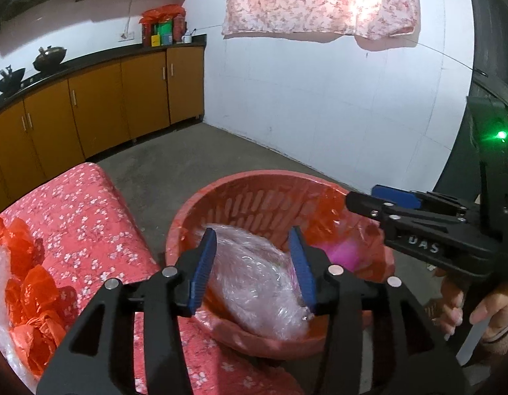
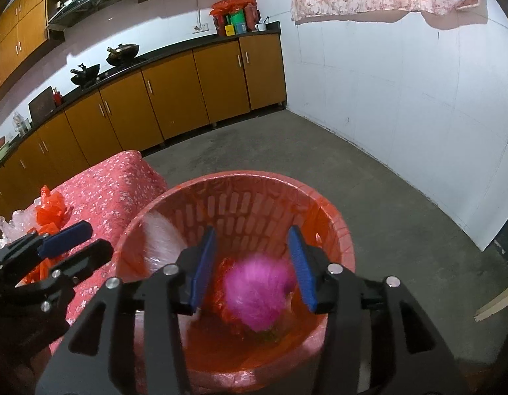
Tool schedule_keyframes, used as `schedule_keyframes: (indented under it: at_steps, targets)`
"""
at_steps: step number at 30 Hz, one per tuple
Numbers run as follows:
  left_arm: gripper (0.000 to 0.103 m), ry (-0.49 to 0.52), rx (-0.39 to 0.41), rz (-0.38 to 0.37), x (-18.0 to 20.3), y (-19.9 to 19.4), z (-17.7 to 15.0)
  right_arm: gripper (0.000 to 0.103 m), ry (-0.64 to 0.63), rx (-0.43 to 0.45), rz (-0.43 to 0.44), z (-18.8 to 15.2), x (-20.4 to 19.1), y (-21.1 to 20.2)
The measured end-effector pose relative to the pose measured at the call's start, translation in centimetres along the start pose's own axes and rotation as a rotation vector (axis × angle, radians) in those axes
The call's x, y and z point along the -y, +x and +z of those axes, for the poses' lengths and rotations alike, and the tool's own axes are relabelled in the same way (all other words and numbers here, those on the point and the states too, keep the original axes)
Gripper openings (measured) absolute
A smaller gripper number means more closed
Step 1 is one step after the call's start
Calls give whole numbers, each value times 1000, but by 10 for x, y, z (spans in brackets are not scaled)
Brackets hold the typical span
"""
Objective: Collect trash
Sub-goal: 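Open both grippers to drop the pink bag and bubble wrap into the basket, then grasp an orange bag with the right gripper while the left gripper grasps a red bag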
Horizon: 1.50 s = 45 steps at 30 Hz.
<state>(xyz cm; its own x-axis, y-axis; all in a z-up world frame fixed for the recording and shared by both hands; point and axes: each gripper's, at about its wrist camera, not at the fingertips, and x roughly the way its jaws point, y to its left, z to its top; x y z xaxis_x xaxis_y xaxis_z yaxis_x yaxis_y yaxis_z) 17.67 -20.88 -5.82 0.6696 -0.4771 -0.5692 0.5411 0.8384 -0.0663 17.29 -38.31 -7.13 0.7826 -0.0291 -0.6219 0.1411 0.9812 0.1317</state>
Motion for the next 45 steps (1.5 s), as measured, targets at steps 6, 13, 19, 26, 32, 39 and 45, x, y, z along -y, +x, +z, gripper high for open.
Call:
schedule_keyframes:
  at_steps: [6, 13, 19, 26, 32, 39, 45]
  targets:
    - [56, -50, 28, 58, -22, -18, -1, 48, 2, 10, -12, 0, 0, -7]
    - [65, -85, 94, 150, -45, -61, -7, 57, -60, 38, 9, -1, -31, -24]
    - [72, -153, 157, 267, -77, -113, -22, 62, -105, 53, 70, -4, -77, -35]
    - [78, -236, 186, 477, -128, -166, -54, 62, -164, 42, 174, -14, -148, -38]
    - [82, -326, 166, 647, -179, -202, -88, 62, -227, 4, 252, -31, -211, -29]
    - [84, -410, 134, 727, -215, -224, -118, 62, -265, -41, 307, -46, -270, -15]
    - [85, -428, 117, 736, -229, -227, -130, 62, -301, -76, 298, -55, -297, 5]
